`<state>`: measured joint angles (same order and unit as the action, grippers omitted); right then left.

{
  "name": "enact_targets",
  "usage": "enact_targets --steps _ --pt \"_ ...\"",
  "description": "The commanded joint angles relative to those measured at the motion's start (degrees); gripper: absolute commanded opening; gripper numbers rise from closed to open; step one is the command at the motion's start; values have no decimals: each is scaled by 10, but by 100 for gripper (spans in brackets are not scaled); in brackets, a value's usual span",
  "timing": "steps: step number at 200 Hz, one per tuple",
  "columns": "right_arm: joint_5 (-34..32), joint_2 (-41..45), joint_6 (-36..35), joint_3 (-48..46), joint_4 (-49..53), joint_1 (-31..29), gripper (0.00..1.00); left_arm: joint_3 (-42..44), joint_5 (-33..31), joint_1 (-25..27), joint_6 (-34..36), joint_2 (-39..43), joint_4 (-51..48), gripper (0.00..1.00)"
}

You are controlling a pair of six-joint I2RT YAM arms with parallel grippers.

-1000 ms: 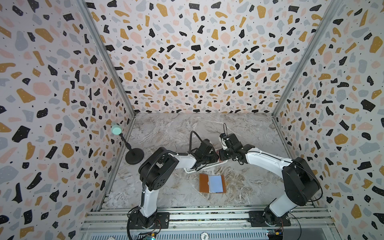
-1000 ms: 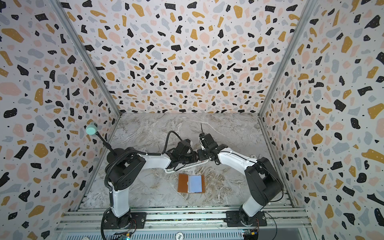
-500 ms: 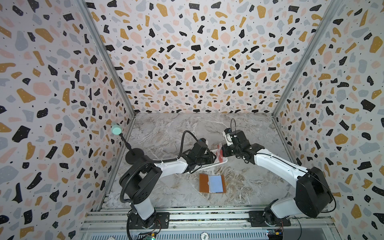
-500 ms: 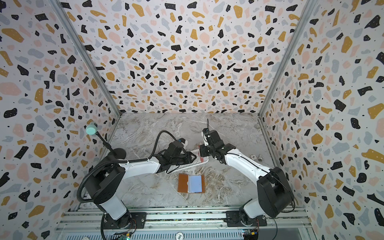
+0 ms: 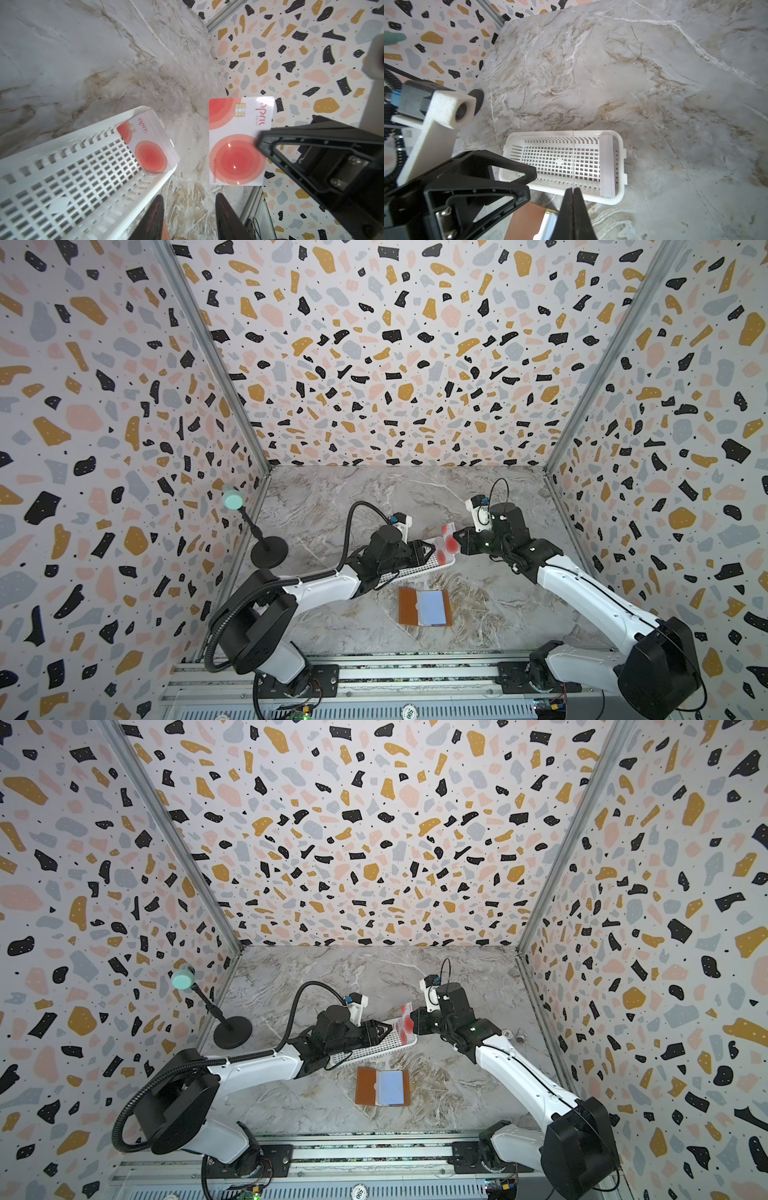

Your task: Put the credit cards into the card holder

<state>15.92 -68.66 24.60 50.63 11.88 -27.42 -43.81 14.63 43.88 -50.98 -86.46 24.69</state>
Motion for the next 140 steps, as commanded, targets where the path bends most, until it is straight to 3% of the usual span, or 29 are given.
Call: enact_targets --steps 1,26,55,85,140 --pt "33 23 24 3 -1 7 0 4 12 -3 -20 18 49 44" --pt "40 53 32 -19 -12 13 0 29 28 1 -53 18 121 44" --pt "58 86 31 -65 -40 23 0 45 47 4 -41 13 150 47" --pt "80 108 34 -80 -45 37 0 47 68 5 -59 2 183 42" --pt "158 134 55 -88 -71 63 0 46 98 6 -72 -20 240 46"
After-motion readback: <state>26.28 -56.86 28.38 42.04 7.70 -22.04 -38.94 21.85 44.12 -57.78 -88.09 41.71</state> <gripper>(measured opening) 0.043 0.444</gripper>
